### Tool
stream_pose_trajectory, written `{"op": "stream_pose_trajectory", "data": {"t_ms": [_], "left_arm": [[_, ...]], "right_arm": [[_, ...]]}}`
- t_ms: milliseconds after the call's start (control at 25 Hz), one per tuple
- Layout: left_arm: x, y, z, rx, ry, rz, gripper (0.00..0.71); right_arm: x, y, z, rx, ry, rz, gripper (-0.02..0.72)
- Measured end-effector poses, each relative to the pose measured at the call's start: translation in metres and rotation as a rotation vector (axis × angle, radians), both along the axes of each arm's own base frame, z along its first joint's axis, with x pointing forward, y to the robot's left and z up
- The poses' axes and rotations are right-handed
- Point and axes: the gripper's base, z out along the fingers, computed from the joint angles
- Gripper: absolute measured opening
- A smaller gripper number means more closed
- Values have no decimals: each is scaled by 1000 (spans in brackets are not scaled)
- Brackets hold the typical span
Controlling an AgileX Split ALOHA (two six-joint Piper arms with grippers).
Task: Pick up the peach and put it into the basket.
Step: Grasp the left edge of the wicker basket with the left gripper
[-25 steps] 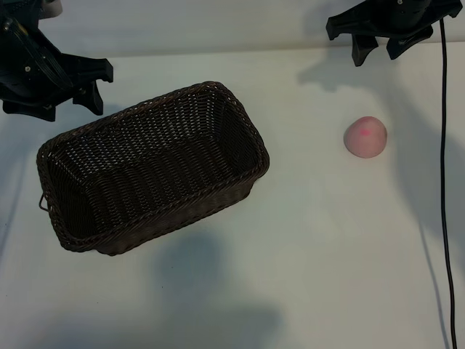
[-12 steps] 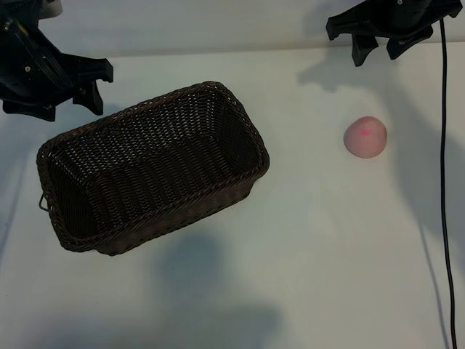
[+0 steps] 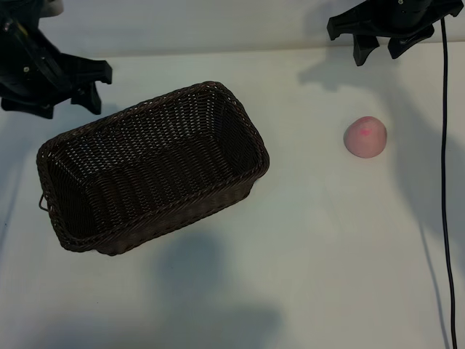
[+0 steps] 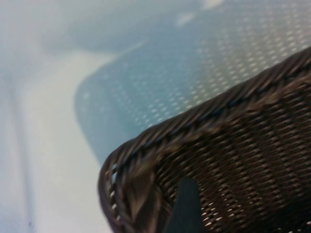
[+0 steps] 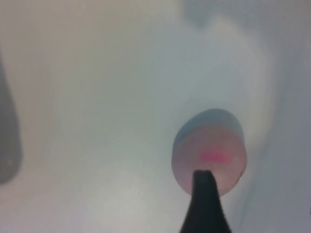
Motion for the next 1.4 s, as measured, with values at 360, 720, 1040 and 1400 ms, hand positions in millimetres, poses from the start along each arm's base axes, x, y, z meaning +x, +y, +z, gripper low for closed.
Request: {"op": "stream_pose_trajectory", "data": {"t_ms": [360,720,1040,1400], "left_arm": [[-60,15,-17,6,40,162,590],[-92,22,-56,-20,49,276,590],[-77,19,-95,-42,61,322,590],[-70,18,-123,-34,126,349,532]], "right_arm": [[0,0,0,0,0,0,505],[0,-1,0,-10,-3,1,505],[0,-1,0,-13,-3,1,505],[0,-1,0,-16,-3,4,505]]}}
